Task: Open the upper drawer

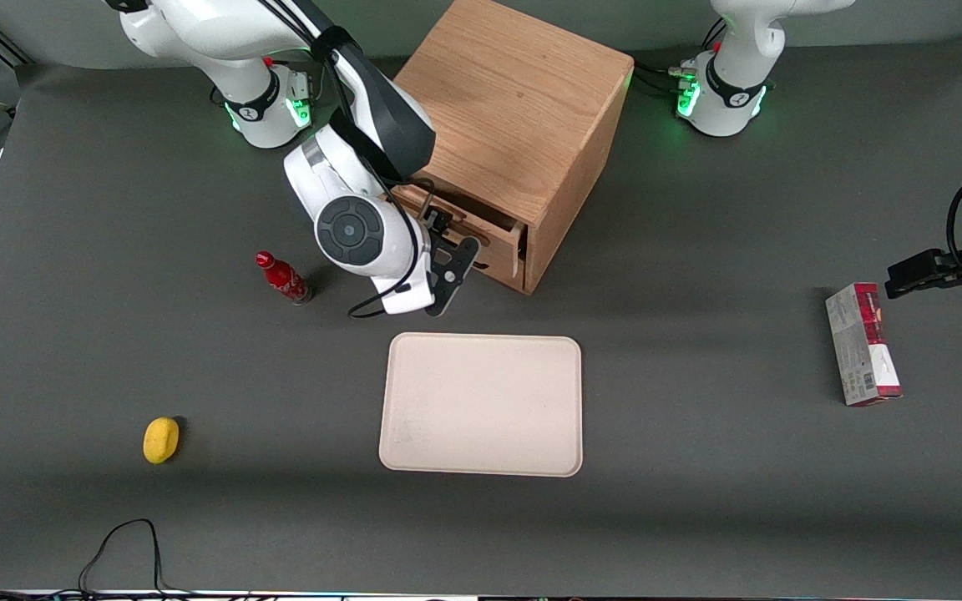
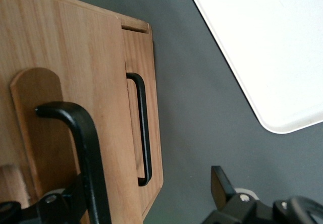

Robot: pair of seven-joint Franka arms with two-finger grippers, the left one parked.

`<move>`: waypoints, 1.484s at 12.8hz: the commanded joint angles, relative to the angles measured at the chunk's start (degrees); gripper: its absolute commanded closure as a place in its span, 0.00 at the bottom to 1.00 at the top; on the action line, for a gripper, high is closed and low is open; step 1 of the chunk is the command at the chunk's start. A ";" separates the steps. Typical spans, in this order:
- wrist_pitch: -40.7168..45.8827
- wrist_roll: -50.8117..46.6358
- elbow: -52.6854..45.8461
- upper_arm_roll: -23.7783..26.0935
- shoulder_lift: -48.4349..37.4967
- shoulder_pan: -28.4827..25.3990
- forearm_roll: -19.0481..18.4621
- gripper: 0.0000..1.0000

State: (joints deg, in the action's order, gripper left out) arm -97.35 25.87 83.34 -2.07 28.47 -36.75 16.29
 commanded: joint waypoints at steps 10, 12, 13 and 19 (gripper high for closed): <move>-4.78 4.02 -1.87 -0.74 1.94 3.34 -1.35 0.00; -4.78 4.54 -2.39 -0.65 2.73 4.92 -1.43 0.00; -4.78 5.94 -2.66 -0.74 2.99 5.28 -1.35 0.00; -4.78 6.92 -5.29 -0.65 4.31 9.32 -1.35 0.00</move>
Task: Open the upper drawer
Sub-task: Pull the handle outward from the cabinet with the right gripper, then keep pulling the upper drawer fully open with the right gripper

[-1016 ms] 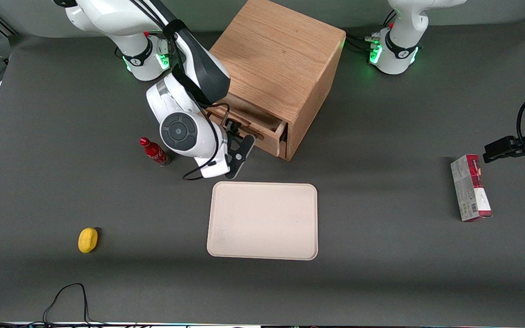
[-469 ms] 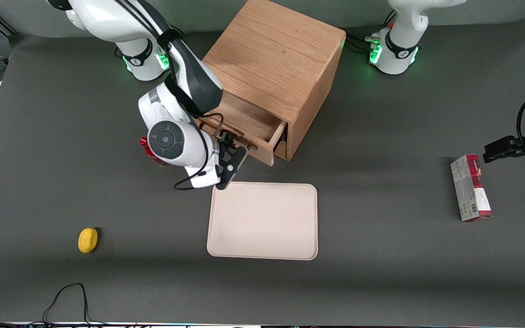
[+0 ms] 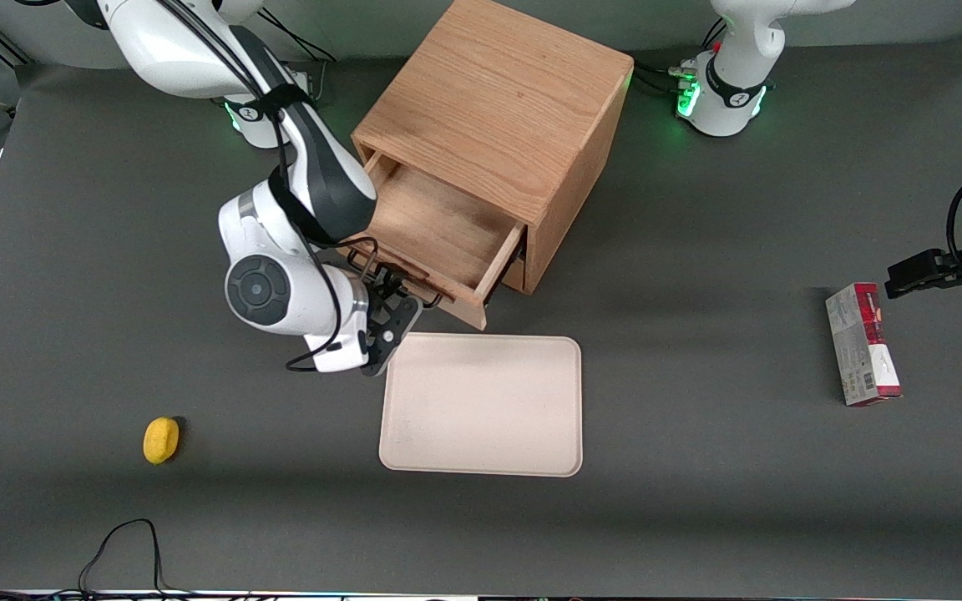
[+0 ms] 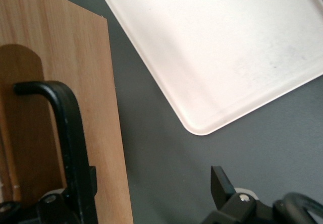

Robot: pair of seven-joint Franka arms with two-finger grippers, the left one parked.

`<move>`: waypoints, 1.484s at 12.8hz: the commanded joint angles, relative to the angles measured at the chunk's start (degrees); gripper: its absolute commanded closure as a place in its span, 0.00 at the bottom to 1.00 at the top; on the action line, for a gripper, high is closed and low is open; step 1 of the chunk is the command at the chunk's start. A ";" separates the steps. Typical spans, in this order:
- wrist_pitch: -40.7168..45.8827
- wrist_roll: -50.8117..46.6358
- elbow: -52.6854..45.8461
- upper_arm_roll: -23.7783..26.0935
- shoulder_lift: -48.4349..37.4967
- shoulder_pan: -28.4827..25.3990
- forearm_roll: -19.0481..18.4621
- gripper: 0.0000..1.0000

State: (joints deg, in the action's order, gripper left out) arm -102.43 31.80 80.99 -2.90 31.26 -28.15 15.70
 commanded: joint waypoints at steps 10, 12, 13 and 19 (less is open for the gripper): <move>0.30 1.77 -8.38 0.08 4.42 3.98 -0.76 0.00; 0.30 1.68 -9.09 0.08 5.03 4.95 -0.76 0.00; 0.30 1.77 -9.61 0.08 5.30 5.04 -0.76 0.00; -0.14 1.51 -11.72 -0.53 6.53 6.53 -1.20 0.00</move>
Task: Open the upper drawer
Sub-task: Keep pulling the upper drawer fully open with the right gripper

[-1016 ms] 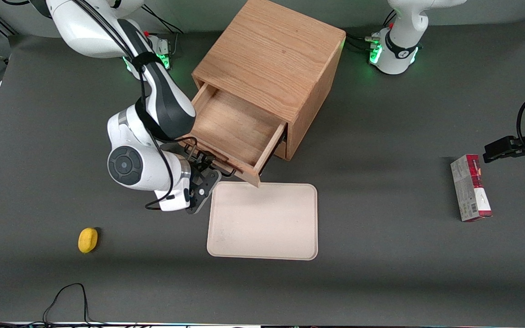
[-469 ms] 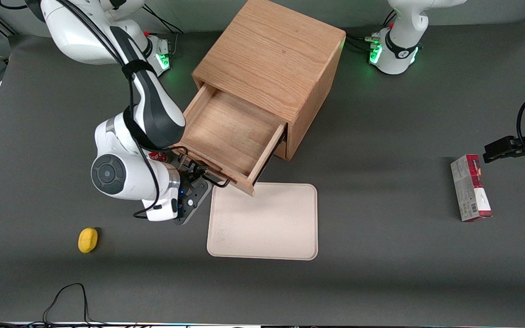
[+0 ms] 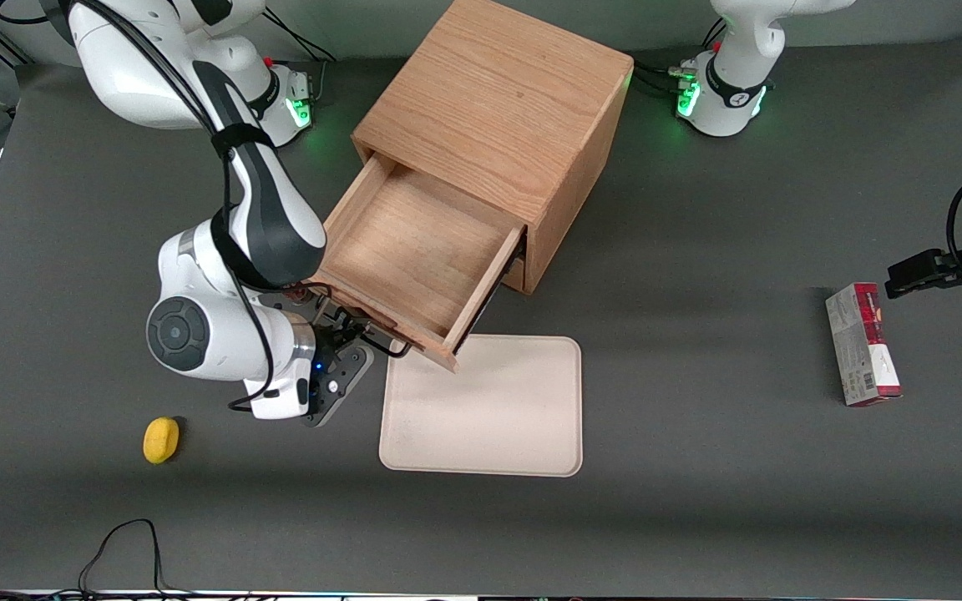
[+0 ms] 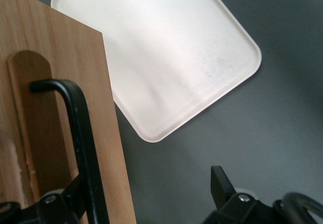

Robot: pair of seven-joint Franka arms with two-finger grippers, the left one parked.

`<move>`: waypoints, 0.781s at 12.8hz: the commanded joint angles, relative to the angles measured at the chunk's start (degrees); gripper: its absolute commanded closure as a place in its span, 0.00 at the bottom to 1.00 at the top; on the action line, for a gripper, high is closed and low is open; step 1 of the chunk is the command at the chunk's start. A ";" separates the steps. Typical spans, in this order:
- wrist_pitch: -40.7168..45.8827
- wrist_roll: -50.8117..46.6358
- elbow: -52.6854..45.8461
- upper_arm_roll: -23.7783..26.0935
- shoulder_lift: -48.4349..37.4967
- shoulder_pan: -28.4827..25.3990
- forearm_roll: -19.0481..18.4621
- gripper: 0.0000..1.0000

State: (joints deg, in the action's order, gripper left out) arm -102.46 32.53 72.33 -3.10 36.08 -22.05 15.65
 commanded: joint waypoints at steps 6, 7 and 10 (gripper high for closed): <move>-1.86 0.60 -5.18 -1.11 3.03 0.95 -1.15 0.00; -1.95 0.51 -5.36 -1.20 3.03 1.22 -1.24 0.00; -2.13 0.51 -5.36 -1.20 3.03 1.31 -1.24 0.00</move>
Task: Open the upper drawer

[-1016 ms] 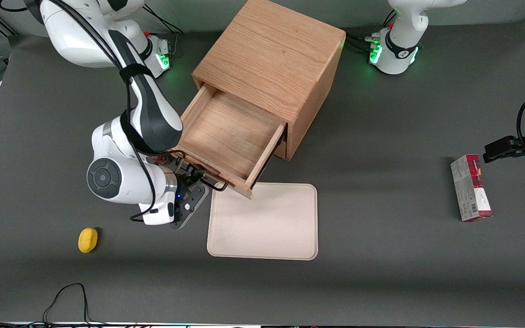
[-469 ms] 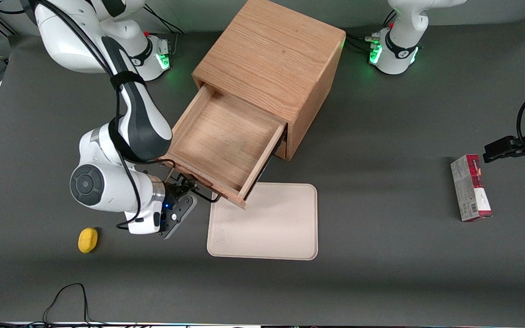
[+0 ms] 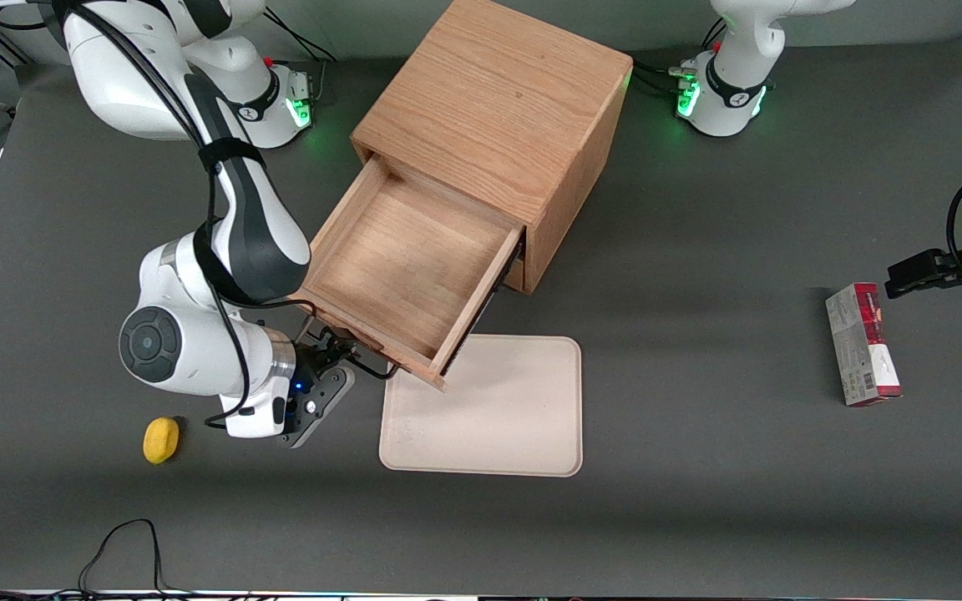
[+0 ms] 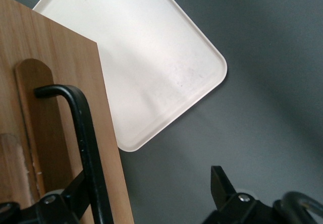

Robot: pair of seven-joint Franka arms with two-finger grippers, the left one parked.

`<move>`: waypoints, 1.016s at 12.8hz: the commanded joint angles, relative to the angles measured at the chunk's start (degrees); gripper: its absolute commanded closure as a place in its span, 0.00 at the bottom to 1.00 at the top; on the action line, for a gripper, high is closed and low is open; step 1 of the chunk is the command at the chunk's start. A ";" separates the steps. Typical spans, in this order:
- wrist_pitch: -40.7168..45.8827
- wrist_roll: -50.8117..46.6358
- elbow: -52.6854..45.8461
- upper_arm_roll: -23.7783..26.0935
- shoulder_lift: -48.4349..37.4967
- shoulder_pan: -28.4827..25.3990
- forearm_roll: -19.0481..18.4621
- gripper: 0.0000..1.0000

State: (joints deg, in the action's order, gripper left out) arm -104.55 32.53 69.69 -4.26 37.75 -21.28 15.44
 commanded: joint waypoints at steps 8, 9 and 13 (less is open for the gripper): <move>8.64 0.86 -5.70 0.31 0.57 0.45 -0.76 0.00; 10.14 0.95 -5.70 0.31 0.48 0.53 -0.59 0.00; 18.49 2.53 -7.90 0.31 -1.79 4.30 -0.06 0.00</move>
State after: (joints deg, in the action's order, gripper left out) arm -89.80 33.26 63.38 -4.32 37.56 -19.43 15.44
